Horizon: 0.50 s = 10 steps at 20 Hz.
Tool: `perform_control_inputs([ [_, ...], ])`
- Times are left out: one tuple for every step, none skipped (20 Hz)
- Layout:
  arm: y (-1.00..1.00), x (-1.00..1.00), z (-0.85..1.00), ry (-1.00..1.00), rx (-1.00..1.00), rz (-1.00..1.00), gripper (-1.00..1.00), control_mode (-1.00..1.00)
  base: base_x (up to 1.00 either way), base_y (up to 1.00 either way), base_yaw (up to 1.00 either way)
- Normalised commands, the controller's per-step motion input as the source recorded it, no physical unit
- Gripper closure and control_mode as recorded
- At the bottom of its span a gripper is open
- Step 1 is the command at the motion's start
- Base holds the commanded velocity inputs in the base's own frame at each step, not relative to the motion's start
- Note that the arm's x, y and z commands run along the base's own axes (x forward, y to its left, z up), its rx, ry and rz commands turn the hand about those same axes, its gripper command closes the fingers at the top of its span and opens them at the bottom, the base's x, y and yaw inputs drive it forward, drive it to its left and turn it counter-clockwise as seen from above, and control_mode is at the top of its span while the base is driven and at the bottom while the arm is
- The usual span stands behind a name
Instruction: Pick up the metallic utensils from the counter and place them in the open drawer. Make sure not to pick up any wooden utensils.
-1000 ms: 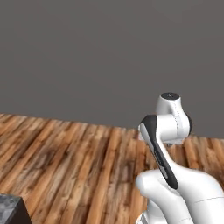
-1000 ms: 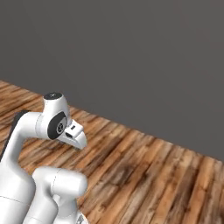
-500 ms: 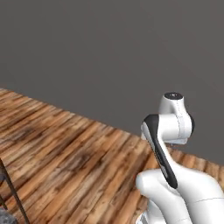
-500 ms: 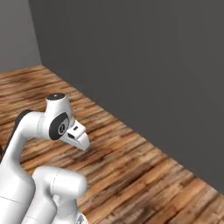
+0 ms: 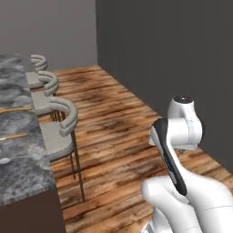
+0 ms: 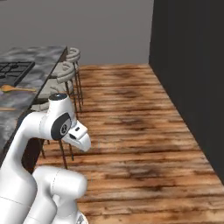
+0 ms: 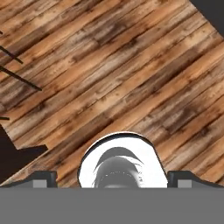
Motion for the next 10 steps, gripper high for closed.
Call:
perform_control_inputs([
  [0.0,0.0,0.0,0.0,0.0,0.0,-1.0,1.0,0.36,-0.1,0.99],
  [0.0,0.0,0.0,0.0,0.0,0.0,-1.0,1.0,0.36,-0.08,1.0],
  [0.0,0.0,0.0,0.0,0.0,0.0,-1.0,1.0,0.3,-0.04,1.0],
  [0.0,0.0,0.0,0.0,0.0,0.0,-1.0,1.0,0.24,0.0,1.0],
  [0.0,0.0,0.0,0.0,0.0,0.0,-1.0,1.0,0.24,-0.01,1.0],
  [0.0,0.0,0.0,0.0,0.0,0.0,-1.0,1.0,0.25,-0.01,0.99],
  [0.0,0.0,0.0,0.0,0.0,0.0,-1.0,1.0,0.27,0.0,0.99],
  [0.0,0.0,0.0,0.0,0.0,0.0,-1.0,1.0,0.29,0.0,0.98],
  [0.0,0.0,0.0,0.0,0.0,0.0,-1.0,1.0,0.29,0.0,0.98],
  [0.0,0.0,0.0,0.0,0.0,0.0,-1.0,1.0,0.29,-0.11,0.94],
])
